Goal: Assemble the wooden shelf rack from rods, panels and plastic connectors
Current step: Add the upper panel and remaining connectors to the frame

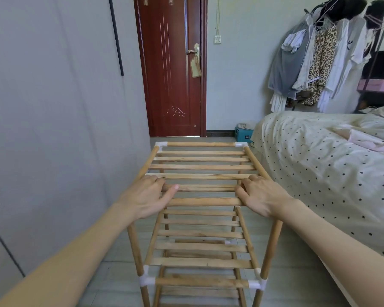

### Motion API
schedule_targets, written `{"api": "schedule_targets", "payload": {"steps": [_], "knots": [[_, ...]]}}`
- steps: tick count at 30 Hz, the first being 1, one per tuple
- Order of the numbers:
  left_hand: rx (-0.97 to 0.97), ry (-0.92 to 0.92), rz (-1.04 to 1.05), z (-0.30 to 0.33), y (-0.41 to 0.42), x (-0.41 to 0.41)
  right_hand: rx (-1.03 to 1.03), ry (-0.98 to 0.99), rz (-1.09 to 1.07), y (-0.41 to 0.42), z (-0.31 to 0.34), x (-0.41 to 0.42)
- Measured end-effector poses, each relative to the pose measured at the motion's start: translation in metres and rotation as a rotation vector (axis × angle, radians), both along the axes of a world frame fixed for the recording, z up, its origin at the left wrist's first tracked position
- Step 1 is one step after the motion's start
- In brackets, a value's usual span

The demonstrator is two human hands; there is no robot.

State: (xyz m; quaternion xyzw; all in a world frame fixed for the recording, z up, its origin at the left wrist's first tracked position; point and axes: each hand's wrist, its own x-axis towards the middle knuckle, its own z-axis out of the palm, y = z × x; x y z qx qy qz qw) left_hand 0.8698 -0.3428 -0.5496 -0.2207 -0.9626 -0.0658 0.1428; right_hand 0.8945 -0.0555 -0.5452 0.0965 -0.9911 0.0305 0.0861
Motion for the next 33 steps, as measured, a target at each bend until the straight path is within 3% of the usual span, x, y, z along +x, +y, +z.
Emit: {"api": "schedule_targets", "payload": {"steps": [14, 18, 21, 24, 27, 30, 33], "knots": [[0.071, 0.107, 0.072, -0.010, 0.004, -0.006, -0.035, 0.142, -0.009, 0.001, -0.008, -0.010], [0.002, 0.266, 0.228, -0.015, 0.014, -0.007, 0.030, 0.269, -0.138, -0.001, -0.014, -0.015], [0.074, 0.374, 0.300, -0.022, 0.029, 0.005, -0.026, 0.435, -0.289, -0.013, -0.028, -0.004], [0.096, 0.385, 0.252, -0.029, 0.032, 0.020, -0.101, 0.556, -0.262, -0.021, -0.041, 0.011], [-0.063, 0.386, 0.129, -0.053, 0.016, 0.041, -0.036, 0.596, -0.182, -0.025, -0.058, 0.032], [-0.125, 0.281, 0.001, -0.081, -0.003, 0.058, -0.035, 0.447, -0.125, -0.035, -0.089, 0.052], [-0.135, -0.014, -0.047, -0.111, -0.023, 0.069, 0.052, 0.067, 0.008, -0.047, -0.114, 0.060]]}}
